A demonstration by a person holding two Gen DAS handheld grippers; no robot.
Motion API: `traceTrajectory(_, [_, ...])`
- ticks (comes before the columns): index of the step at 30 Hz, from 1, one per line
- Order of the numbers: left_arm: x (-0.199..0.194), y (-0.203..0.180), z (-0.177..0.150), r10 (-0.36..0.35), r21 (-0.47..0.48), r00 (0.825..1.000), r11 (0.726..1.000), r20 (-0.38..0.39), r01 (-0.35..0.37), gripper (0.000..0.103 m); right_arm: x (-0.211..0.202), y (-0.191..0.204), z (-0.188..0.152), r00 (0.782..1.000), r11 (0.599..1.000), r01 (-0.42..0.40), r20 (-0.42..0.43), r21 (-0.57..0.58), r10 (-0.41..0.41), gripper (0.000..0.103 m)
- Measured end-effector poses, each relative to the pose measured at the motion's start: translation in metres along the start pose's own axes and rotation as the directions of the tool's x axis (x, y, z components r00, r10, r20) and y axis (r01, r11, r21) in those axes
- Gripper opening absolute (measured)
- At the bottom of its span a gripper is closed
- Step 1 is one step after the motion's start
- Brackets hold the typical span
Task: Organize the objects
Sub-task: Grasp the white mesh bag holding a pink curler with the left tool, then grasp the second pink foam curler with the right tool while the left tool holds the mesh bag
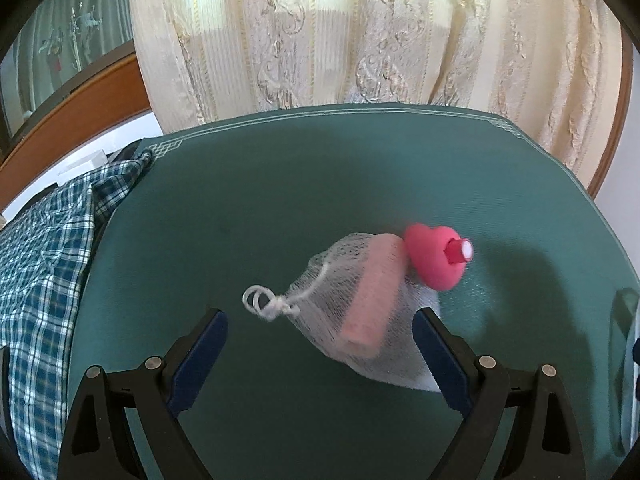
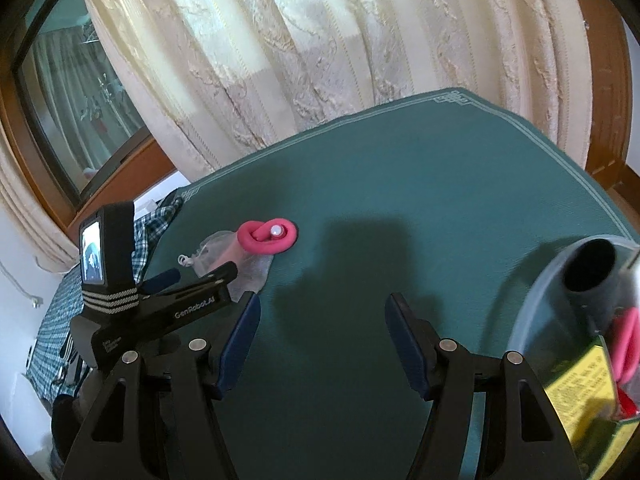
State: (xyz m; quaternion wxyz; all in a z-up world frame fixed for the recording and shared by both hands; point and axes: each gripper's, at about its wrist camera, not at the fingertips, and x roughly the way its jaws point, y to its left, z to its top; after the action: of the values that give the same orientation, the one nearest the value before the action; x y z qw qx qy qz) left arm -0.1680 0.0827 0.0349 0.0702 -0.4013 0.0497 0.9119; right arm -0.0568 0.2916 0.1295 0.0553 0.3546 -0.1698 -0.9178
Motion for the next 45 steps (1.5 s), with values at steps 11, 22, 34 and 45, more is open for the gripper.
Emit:
traceTrajectory(11, [0.01, -0.002, 0.007, -0.047, 0.007, 0.999, 0.999, -0.024, 0.047, 0.096, 0.027, 0.01, 0.011, 1.0, 1.0, -0.005, -0.02, 0.006, 0.005, 0.066])
traceTrajectory(22, [0.018, -0.001, 0.003, -0.104, 0.016, 0.993, 0.994, -0.05, 0.105, 0.043, 0.053, 0.021, 0.015, 0.999, 1.0, 0.001, -0.043, -0.014, -0.001, 0.066])
traceTrajectory(34, [-0.006, 0.027, 0.004, -0.02, -0.065, 1.0, 0.998, 0.013, 0.021, 0.036, 0.094, 0.046, 0.025, 0.996, 0.996, -0.027, -0.089, -0.08, 0.02, 0.066])
traceTrajectory(45, [0.004, 0.063, 0.002, 0.07, -0.171, 0.998, 0.983, 0.0, -0.069, 0.036, 0.139, 0.074, 0.033, 0.992, 0.984, -0.029, -0.124, -0.175, 0.007, 0.067])
